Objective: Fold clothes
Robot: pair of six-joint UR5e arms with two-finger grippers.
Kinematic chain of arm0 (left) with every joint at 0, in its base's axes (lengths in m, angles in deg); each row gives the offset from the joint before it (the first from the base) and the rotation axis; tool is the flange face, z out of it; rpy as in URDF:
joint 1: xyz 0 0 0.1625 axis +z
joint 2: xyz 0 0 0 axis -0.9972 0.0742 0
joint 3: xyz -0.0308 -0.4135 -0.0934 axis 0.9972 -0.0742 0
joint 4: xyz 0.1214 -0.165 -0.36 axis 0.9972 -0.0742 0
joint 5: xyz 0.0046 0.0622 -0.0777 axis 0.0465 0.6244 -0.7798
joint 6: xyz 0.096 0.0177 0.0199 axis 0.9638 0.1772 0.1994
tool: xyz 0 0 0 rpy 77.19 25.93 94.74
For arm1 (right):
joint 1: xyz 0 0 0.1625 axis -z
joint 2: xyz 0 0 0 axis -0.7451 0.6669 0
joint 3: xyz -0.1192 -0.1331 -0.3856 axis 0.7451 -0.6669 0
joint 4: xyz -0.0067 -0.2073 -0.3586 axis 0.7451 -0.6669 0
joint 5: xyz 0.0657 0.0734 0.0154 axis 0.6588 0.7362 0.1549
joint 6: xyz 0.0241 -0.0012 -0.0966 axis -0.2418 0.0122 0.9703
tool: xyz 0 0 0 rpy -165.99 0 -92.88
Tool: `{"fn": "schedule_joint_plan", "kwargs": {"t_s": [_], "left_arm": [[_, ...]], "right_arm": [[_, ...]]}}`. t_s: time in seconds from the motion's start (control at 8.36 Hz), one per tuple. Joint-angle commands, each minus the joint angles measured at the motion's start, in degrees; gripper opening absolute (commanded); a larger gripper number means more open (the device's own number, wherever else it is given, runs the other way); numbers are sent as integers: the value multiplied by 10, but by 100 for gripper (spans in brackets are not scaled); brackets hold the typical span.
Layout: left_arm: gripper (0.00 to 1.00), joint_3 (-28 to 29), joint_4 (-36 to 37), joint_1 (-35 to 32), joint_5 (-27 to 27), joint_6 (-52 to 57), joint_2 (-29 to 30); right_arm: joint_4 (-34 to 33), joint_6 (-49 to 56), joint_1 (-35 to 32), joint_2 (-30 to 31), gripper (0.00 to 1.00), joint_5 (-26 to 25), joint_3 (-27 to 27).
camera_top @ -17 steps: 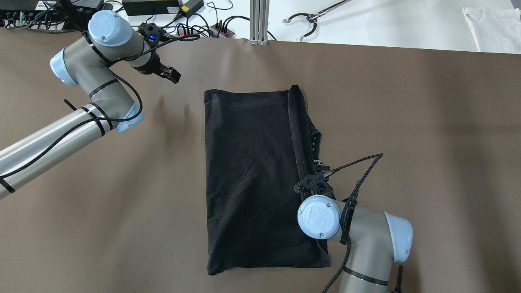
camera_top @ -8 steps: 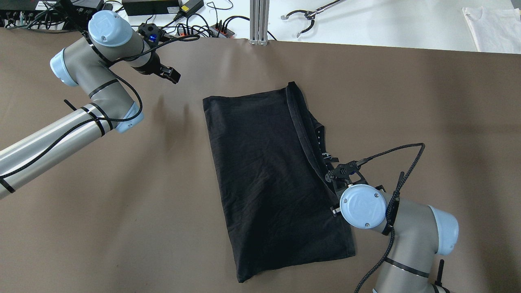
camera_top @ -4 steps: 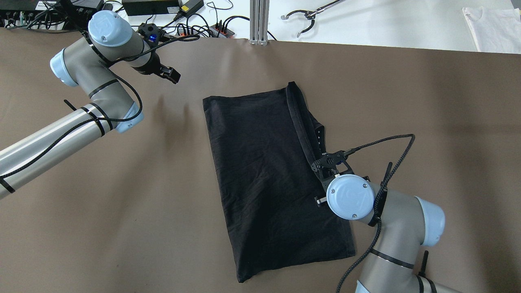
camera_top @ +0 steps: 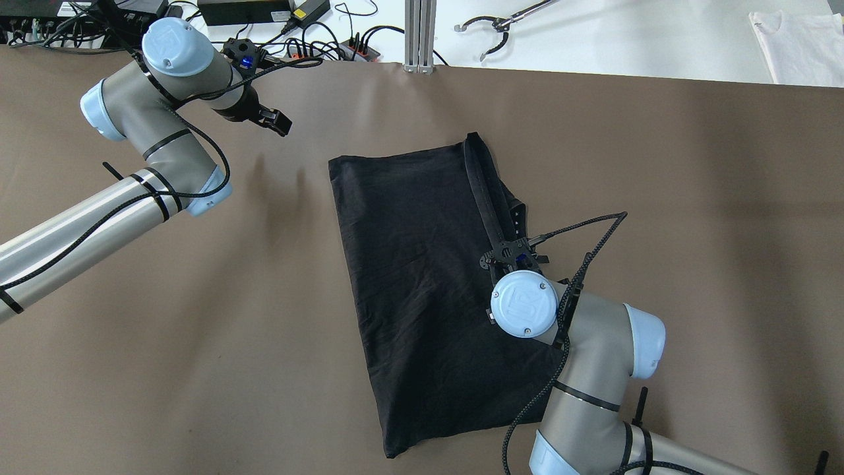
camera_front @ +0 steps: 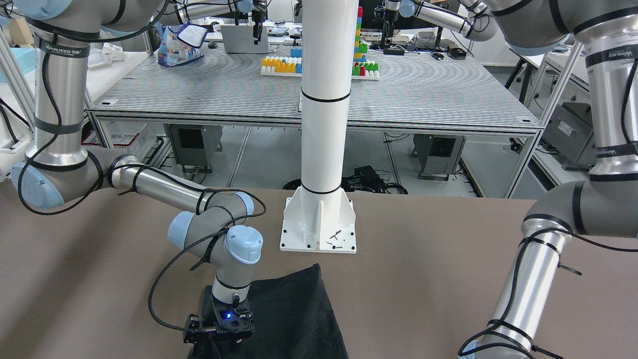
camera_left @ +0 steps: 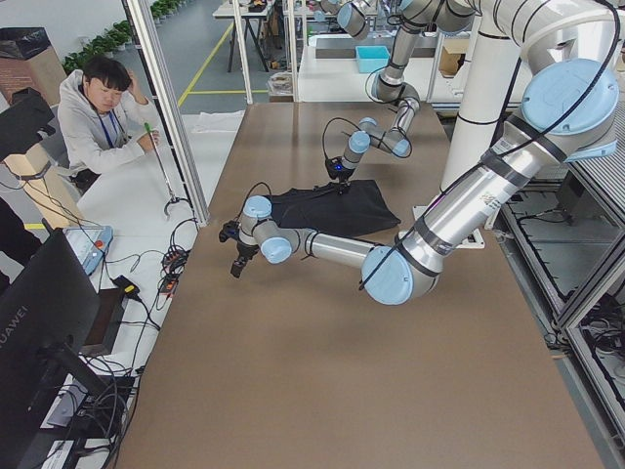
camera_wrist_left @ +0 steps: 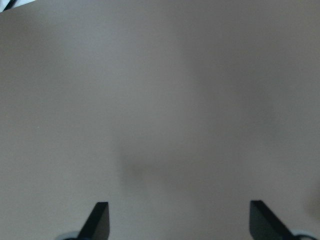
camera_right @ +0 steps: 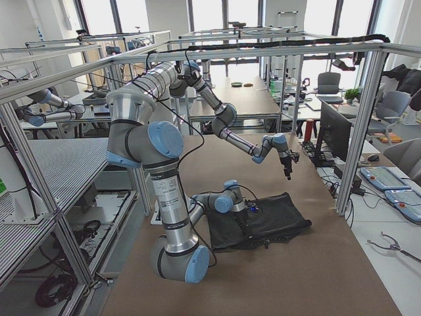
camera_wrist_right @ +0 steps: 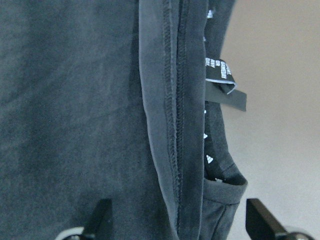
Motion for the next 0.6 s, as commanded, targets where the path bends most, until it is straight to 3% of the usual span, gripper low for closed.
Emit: {"fn": "schedule_joint_plan", "kwargs": {"t_s": [0.0, 0.48], "left_arm": [[100, 0, -1, 1, 0, 0, 0], [100, -3, -1, 1, 0, 0, -1]], "right_arm": [[0, 27, -21, -4, 94, 0, -24], [1, 58, -85, -5, 94, 1, -51]]}}
